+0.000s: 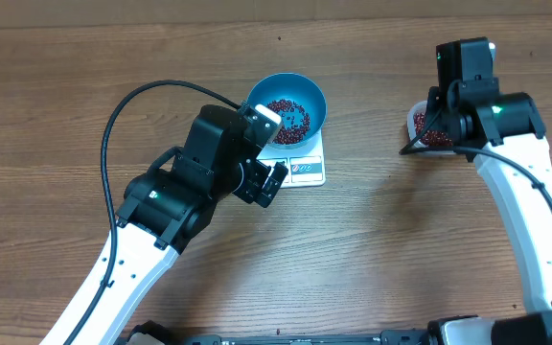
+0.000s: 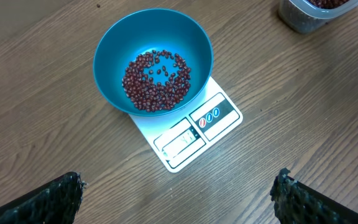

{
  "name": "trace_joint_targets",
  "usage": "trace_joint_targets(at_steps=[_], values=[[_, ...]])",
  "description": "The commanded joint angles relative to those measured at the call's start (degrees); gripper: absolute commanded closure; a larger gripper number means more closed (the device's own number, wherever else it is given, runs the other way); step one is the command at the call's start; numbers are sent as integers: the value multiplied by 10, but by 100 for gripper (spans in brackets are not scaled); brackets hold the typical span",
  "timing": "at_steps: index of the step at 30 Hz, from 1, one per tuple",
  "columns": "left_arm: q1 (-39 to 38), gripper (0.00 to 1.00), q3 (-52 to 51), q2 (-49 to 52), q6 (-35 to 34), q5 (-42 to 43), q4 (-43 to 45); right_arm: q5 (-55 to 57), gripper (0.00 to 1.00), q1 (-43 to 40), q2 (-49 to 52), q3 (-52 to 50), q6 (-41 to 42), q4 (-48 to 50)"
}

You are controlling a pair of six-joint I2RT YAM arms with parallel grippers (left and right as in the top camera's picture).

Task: Scoop item into bowl and weigh 150g on scale
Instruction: 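Carry the empty red scoop right back over the bean tub, then dip the red scoop into the beans with the right gripper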

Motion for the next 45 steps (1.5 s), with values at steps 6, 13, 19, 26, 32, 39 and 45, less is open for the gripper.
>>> trace_joint_targets(at_steps=[6,13,19,26,32,39,45], values=[[2,0,-3,2,-10,4,0,9,96,-20,82,1,8,-3],[2,0,-3,2,-10,4,0,9,96,-52,142,1,8,-4],[2,0,-3,2,-10,4,0,8,96,-70,150,-7,8,0],[2,0,-3,2,-10,4,0,-37,96,-94,150,-63,-18,64],[2,0,-3,2,-10,4,0,-83,96,-113,150,-82,-55,84],[2,0,-3,2,-10,4,0,-200,96,-116,150,-82,-138,93],[2,0,-3,2,-10,4,0,-264,96,-134,150,-82,-139,91]])
